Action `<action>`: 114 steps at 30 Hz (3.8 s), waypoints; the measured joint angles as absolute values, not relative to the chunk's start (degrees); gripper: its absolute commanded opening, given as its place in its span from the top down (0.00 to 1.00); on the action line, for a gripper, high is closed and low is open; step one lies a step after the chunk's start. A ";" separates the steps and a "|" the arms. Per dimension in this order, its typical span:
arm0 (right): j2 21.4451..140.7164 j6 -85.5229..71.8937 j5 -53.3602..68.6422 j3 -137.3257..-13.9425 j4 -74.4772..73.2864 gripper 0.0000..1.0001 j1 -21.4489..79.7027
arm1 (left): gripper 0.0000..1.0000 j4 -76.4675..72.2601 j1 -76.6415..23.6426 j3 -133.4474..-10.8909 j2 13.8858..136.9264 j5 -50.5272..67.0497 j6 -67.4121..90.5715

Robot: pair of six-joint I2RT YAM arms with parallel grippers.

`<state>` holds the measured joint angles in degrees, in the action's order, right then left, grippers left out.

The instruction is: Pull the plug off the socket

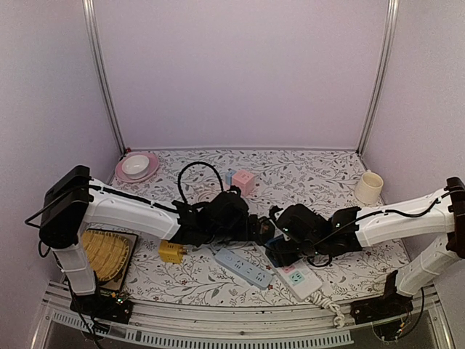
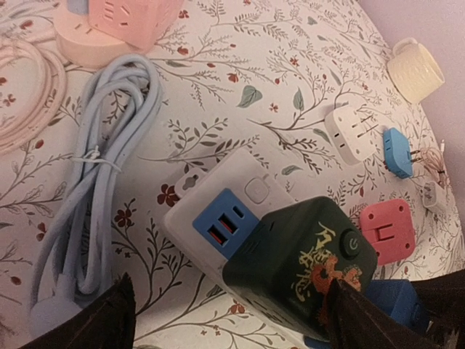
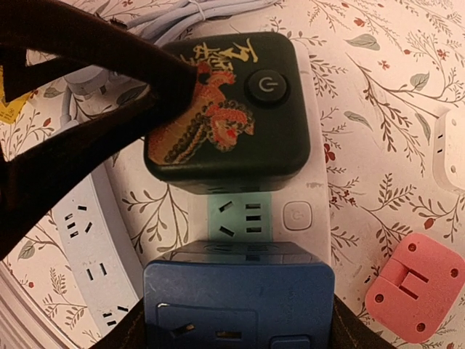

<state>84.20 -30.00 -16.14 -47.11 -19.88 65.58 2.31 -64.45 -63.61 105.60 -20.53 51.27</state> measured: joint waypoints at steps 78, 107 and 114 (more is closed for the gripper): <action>108.68 -24.29 25.74 -62.65 -3.55 0.14 15.94 | 0.08 0.16 -68.27 -45.56 88.23 -22.87 50.94; 73.58 -24.67 13.34 -40.07 -7.29 0.16 27.35 | 0.08 -1.21 -68.69 -46.17 89.67 -22.15 48.49; 67.13 -28.47 10.85 -33.04 -7.64 0.27 38.85 | 0.07 -0.56 -68.51 -57.28 97.34 -20.18 37.56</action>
<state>67.13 -28.47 10.85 -33.04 -7.64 38.85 -0.56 -68.51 -57.28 97.34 -20.18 37.56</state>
